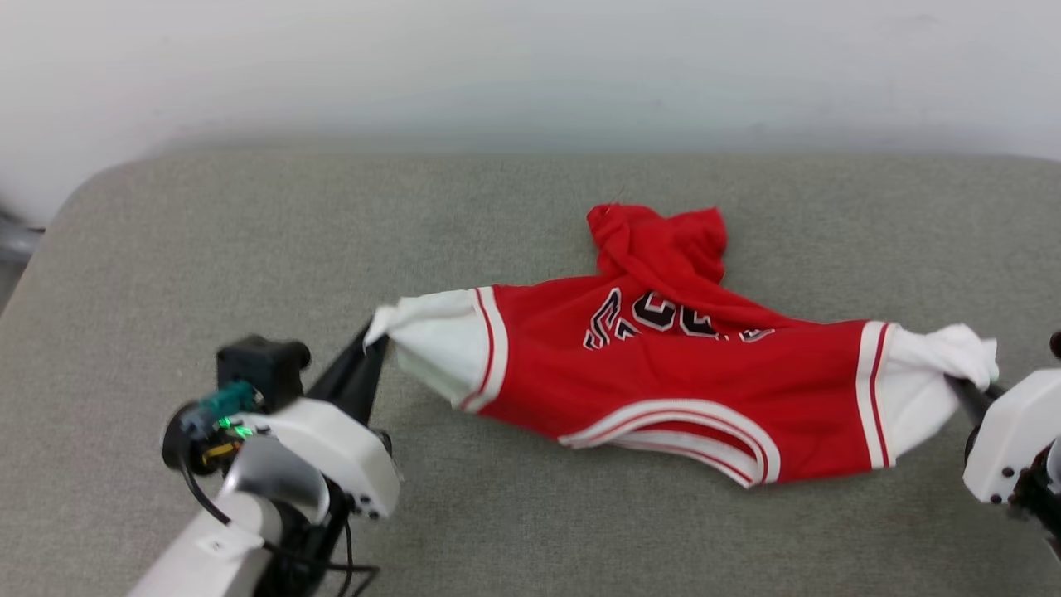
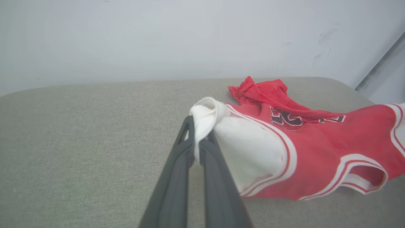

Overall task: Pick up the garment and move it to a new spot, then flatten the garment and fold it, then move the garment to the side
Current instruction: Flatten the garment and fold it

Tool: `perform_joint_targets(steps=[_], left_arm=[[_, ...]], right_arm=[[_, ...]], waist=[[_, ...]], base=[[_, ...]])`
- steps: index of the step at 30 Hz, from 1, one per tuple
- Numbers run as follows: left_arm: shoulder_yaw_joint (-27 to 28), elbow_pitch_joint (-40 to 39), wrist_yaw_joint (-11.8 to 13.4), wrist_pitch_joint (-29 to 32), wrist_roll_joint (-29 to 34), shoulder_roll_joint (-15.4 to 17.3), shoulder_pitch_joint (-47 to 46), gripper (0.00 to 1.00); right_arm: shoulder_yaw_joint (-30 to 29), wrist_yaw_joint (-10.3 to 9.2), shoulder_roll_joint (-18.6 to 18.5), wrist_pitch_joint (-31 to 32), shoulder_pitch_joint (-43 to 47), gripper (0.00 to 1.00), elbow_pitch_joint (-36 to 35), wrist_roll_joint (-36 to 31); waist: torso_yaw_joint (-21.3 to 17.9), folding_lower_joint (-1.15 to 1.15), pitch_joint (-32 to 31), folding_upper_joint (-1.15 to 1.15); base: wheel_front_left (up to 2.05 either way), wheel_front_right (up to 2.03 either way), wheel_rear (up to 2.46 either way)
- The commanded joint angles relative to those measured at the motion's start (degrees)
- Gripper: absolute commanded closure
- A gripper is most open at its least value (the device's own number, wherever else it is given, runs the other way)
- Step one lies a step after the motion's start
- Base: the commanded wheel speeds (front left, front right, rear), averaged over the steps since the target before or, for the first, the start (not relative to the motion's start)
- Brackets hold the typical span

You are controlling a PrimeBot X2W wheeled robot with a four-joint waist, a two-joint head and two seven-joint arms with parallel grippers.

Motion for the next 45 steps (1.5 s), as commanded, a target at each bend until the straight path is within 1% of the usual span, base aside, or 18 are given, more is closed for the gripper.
perform_joint_targets(steps=[1,5,7,10,15,18,22,25,29,31,32,37,41,45], left_arm=[[1.16,-0.78,0.34,-0.27,-0.19,0.29,-2.2,1.0],[2.67,0.04,-0.58,0.49,-0.66,0.49,-7.41,1.0],[3.42,2.06,-1.35,0.89,-1.01,0.48,-10.79,1.0],[4.21,4.98,-2.65,1.74,-1.7,-0.4,-16.98,1.0],[4.63,12.74,-5.02,2.31,-1.1,-1.63,-29.2,1.0],[5.04,18.07,-5.92,1.99,-0.12,-2.42,-37.25,1.0],[5.84,25.13,-7.05,-0.73,1.58,-2.67,-47.14,1.0],[6.17,30.09,-8.06,-2.92,2.79,-2.56,-53.65,1.0],[6.82,36.03,-8.21,-4.73,3.89,-2.07,-60.55,1.0],[7.11,38.36,-8.58,-5.44,4.01,-2.25,-63.42,1.0],[7.11,38.36,-8.58,-5.44,4.01,-2.25,-63.42,1.0],[7.45,43.33,-9.87,-7.11,3.98,-2.03,-67.79,1.0],[7.65,46.89,-11.2,-8.63,3.26,-2.06,-69.26,1.0],[7.65,50.23,-13.31,-9.58,2.16,-2.65,-68.67,1.0]], right_arm=[[-0.11,-0.02,0.41,-0.79,-0.56,1.0,-2.29,-0.81],[-0.3,-0.02,0.94,-2.72,-5.01,1.0,-4.6,-2.95],[-0.16,-0.02,1.21,-3.53,-8.02,1.0,-3.8,-3.82],[0.05,-0.02,0.92,-5.0,-13.64,1.0,-1.72,-5.16],[0.66,-0.02,-0.47,-8.03,-25.37,1.0,3.21,-6.58],[1.32,-0.03,-1.16,-9.33,-33.15,1.0,6.49,-7.44],[2.35,-0.03,-1.46,-12.13,-43.6,1.0,11.65,-8.88],[3.51,-0.03,-0.79,-14.43,-51.07,1.0,15.84,-9.76],[5.35,-0.04,-0.53,-18.11,-59.57,1.0,21.42,-10.96],[6.61,-0.04,-0.95,-19.57,-63.37,1.0,23.58,-11.35],[6.61,-0.04,-0.95,-19.57,-63.37,1.0,23.58,-11.35],[8.23,-0.04,-0.62,-22.46,-69.62,1.0,28.9,-11.02],[9.71,-0.05,-0.36,-24.59,-71.73,1.0,32.79,-10.41],[11.07,-0.04,-0.18,-26.08,-71.49,1.0,36.75,-8.89]], waist=[[-0.98,0.0,-1.83,0.0],[-1.53,0.0,-2.71,0.0],[-1.64,0.0,-2.71,0.0],[-1.56,0.0,-1.89,0.0],[-0.89,0.0,1.67,0.0],[-0.7,0.0,5.1,0.0],[-1.06,0.0,8.82,0.0],[-1.74,0.0,10.99,0.0],[-2.55,0.0,13.55,0.0],[-2.67,0.0,14.81,0.0],[-2.67,0.0,14.81,0.0],[-3.15,0.0,17.95,0.0],[-3.22,0.0,20.06,0.0],[-2.96,0.0,22.12,0.0]], base=[[0.0,0.0,0.0],[0.0,0.0,0.0],[0.0,0.0,0.0],[0.0,0.0,0.0],[0.0,0.0,0.0],[0.0,0.0,0.0],[0.0,0.0,0.0],[0.0,0.0,0.0],[0.0,0.0,0.0],[0.0,0.0,0.0],[0.0,0.0,0.0],[0.0,0.0,0.0],[0.0,0.0,0.0],[0.0,0.0,0.0]])
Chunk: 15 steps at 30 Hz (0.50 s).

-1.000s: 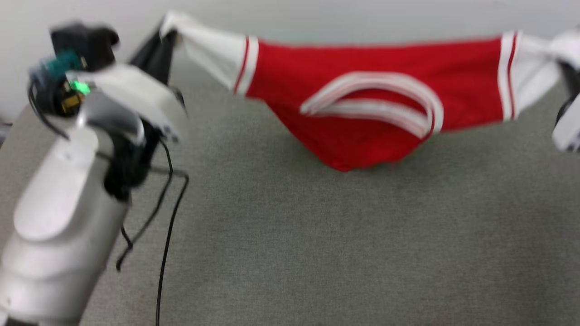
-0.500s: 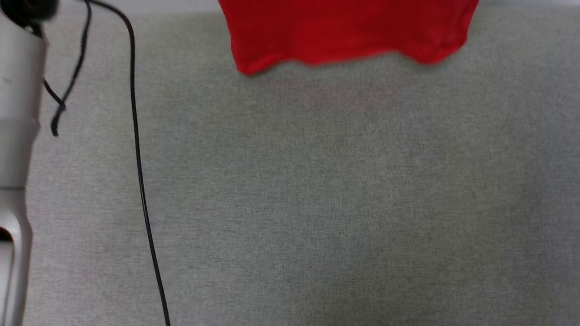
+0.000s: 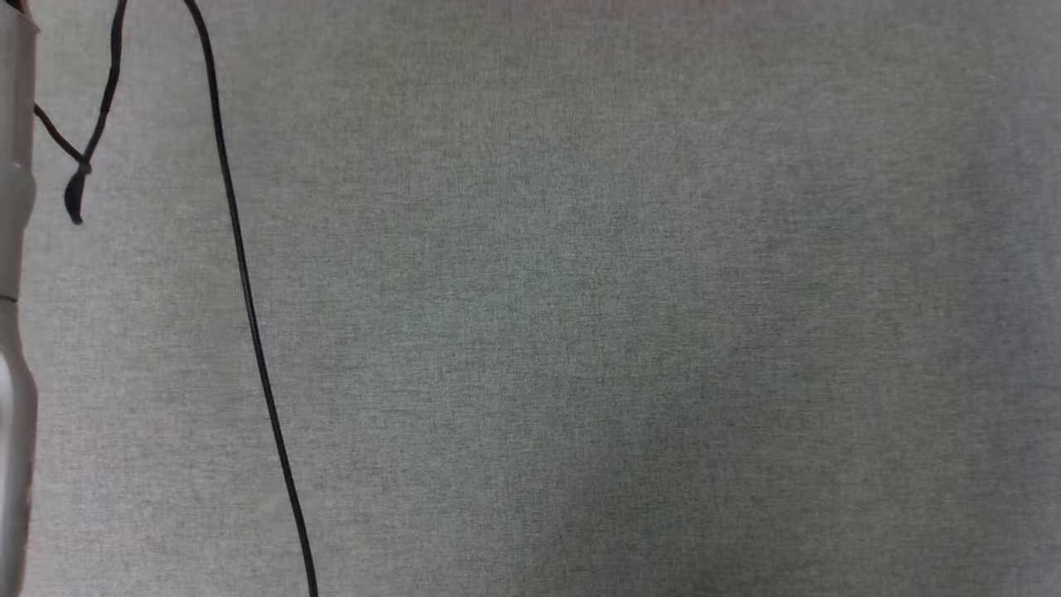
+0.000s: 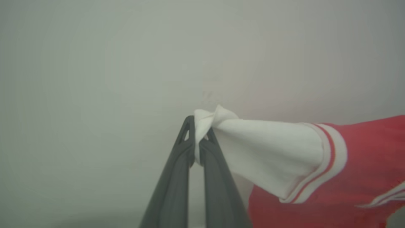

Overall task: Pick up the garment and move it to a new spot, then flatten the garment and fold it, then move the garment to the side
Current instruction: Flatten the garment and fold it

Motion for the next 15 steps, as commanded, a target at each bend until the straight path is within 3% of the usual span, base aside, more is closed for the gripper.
perform_joint_targets(steps=[1,8,15], left_arm=[[-0.01,1.08,-0.63,-0.54,-0.37,-0.13,0.31,1.0],[-0.26,6.2,-3.46,-1.83,-3.19,-1.71,5.29,1.0],[-1.14,8.51,-4.71,-3.56,-6.84,-2.54,17.33,1.0]], right_arm=[[0.52,-0.06,-0.07,-0.92,0.13,1.0,1.26,0.86],[4.65,-0.06,-1.57,-3.04,5.42,1.0,6.43,4.9],[7.74,-0.07,-3.52,-5.28,19.23,1.0,6.98,10.76]], waist=[[0.25,-0.01,1.06,0.0],[1.02,-0.01,0.98,0.0],[1.66,-0.01,-4.8,0.0]], base=[[0.0,0.0,0.0],[0.0,0.0,0.0],[0.0,0.0,0.0]])
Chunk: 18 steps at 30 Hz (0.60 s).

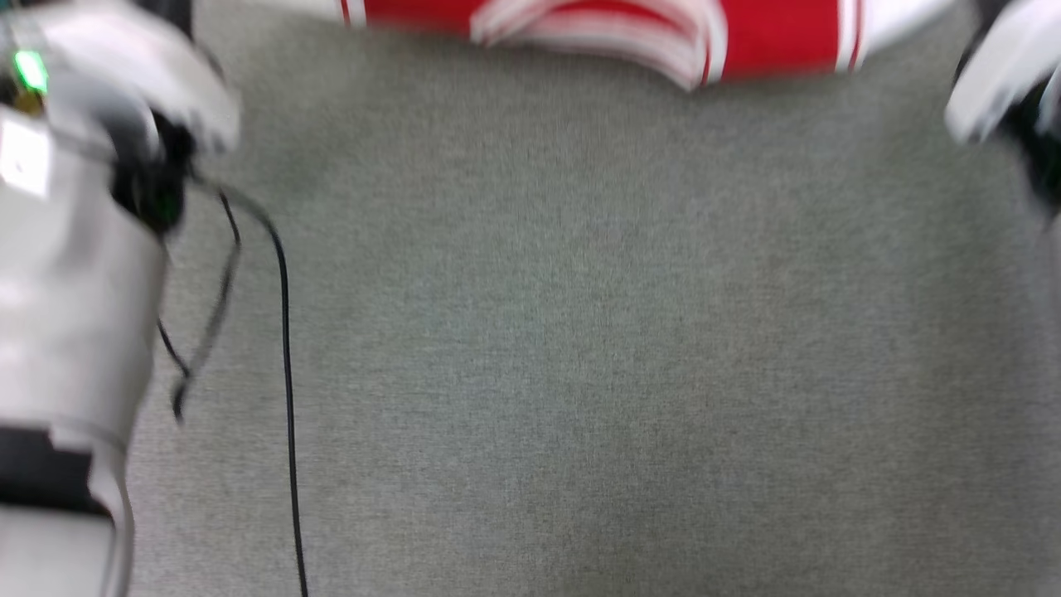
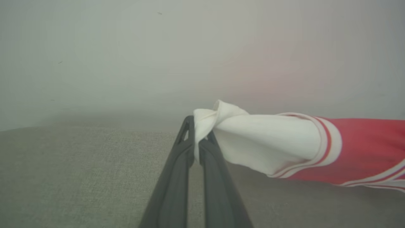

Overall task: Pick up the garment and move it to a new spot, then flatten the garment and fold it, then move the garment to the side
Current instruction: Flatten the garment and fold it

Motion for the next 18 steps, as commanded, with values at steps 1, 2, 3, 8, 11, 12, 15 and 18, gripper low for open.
perform_joint_targets(steps=[1,2,3,8,11,12,15,18], left_arm=[[-0.03,0.11,-0.06,-0.87,-0.83,0.59,3.76,1.0],[-0.37,-0.08,-0.12,-0.97,-1.33,0.8,5.99,1.0],[-0.42,-0.41,-0.17,-1.31,-2.03,0.8,8.47,1.0],[-1.45,-2.84,0.0,-2.74,-2.39,2.62,20.95,1.0],[-1.44,-5.47,1.1,-3.25,-2.87,3.01,28.3,1.0],[-1.18,-6.69,1.49,-3.31,-3.45,2.94,31.0,1.0],[-0.79,-10.65,3.73,-3.43,-4.19,3.46,39.26,1.0],[-0.41,-16.11,6.36,-2.67,-5.42,3.92,47.14,1.0]], right_arm=[[0.39,-0.08,-0.82,-0.71,3.87,1.0,-0.71,1.3],[0.37,-0.09,-0.96,-0.97,6.4,1.0,-1.1,2.03],[0.53,-0.09,-1.05,-1.56,9.1,1.0,-1.64,2.52],[0.35,-0.1,-1.89,-2.33,22.36,1.0,-5.15,4.57],[-0.13,-0.11,-2.72,-2.74,30.29,1.0,-7.91,4.13],[-0.74,-0.11,-2.92,-2.7,33.09,1.0,-8.92,3.87],[-3.19,-0.12,-2.22,-2.09,41.15,1.0,-12.36,3.63],[-6.12,-0.13,-1.2,-0.57,49.07,1.0,-16.72,3.09]], waist=[[0.24,-0.01,-3.39,0.0],[0.32,-0.01,-4.49,0.0],[0.38,-0.01,-5.8,0.0],[0.48,-0.01,-12.19,0.0],[0.8,-0.01,-15.74,0.0],[1.01,-0.01,-16.81,0.0],[1.52,-0.01,-20.11,0.0],[1.88,-0.01,-22.73,0.0]], base=[[0.0,0.0,0.0],[0.0,0.0,0.0],[0.0,0.0,0.0],[0.0,0.0,0.0],[0.0,0.0,0.0],[0.0,0.0,0.0],[0.0,0.0,0.0],[0.0,0.0,0.0]])
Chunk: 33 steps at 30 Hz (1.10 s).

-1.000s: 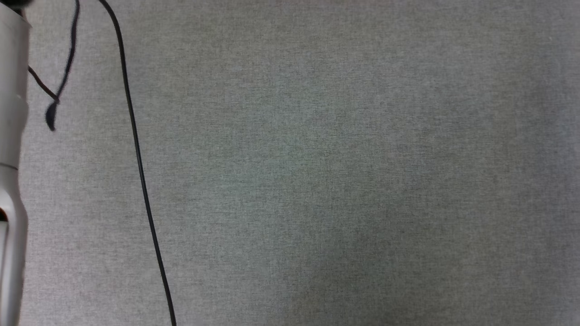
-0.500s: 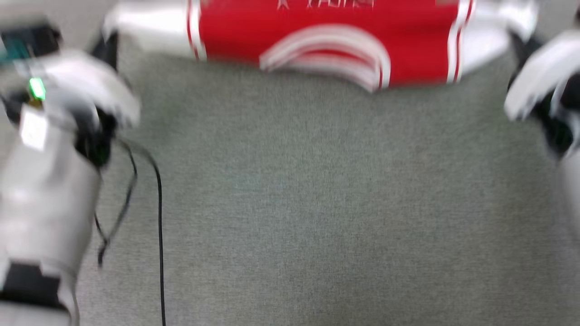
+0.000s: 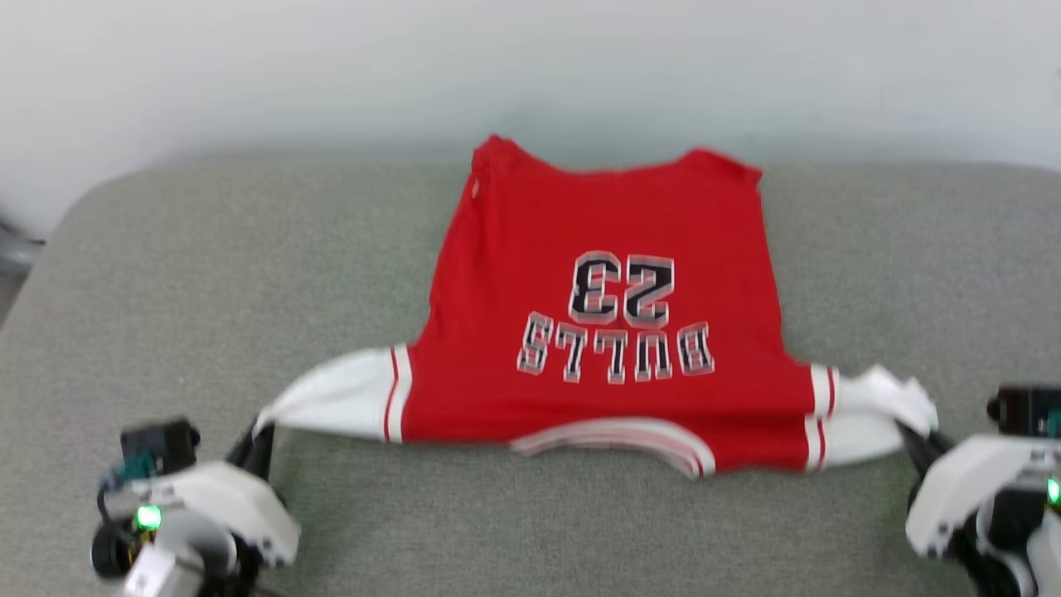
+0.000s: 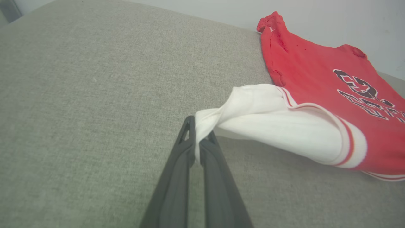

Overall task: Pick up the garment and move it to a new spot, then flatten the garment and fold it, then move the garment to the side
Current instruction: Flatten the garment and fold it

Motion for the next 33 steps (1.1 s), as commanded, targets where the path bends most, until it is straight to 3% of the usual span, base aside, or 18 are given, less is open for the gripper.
perform_joint_targets(steps=[1,9,16,17,18,19,25,33], left_arm=[[0.93,-2.97,2.22,0.76,-1.07,1.47,4.72,1.0],[1.1,-22.59,11.5,5.38,-3.15,3.23,23.75,1.0],[-0.65,-38.2,17.76,8.78,-1.92,4.87,32.41,1.0],[-0.84,-39.98,18.32,9.07,-1.74,5.04,32.98,1.0],[-0.74,-41.33,18.79,9.11,-1.56,5.2,33.24,1.0],[-1.04,-42.48,19.22,9.64,-1.15,5.59,33.56,1.0],[-2.31,-47.48,20.61,10.65,1.01,6.63,32.48,1.0],[-4.45,-51.38,20.36,10.46,4.34,4.98,26.15,1.0]], right_arm=[[-2.28,-0.18,0.0,1.11,4.64,1.0,-2.44,-0.55],[-9.81,-0.16,6.44,9.32,23.08,1.0,-18.66,-4.77],[-12.81,-0.14,12.09,16.43,32.73,1.0,-28.34,-8.07],[-12.87,-0.14,12.84,17.02,33.2,0.77,-29.02,-7.91],[-12.69,-0.14,13.15,17.12,33.41,0.11,-29.79,-8.19],[-12.78,-0.12,13.41,16.79,33.19,0.0,-30.47,-8.27],[-15.46,-0.13,14.4,10.14,27.7,0.0,-32.59,-8.5],[-18.91,-0.11,14.52,4.14,10.43,0.0,-23.15,-9.74]], waist=[[0.68,0.02,-3.95,0.0],[0.85,0.02,-6.8,0.0],[0.87,0.02,-6.96,0.0],[0.88,0.02,-6.87,0.0],[0.93,0.02,-6.75,0.0],[0.99,0.02,-6.62,0.0],[1.63,0.02,-4.5,0.0],[3.84,0.02,2.69,0.0]], base=[[0.0,0.0,0.0],[0.0,0.0,0.0],[0.0,0.0,0.0],[0.0,0.0,0.0],[0.0,0.0,0.0],[0.0,0.0,0.0],[0.0,0.0,0.0],[0.0,0.0,0.0]])
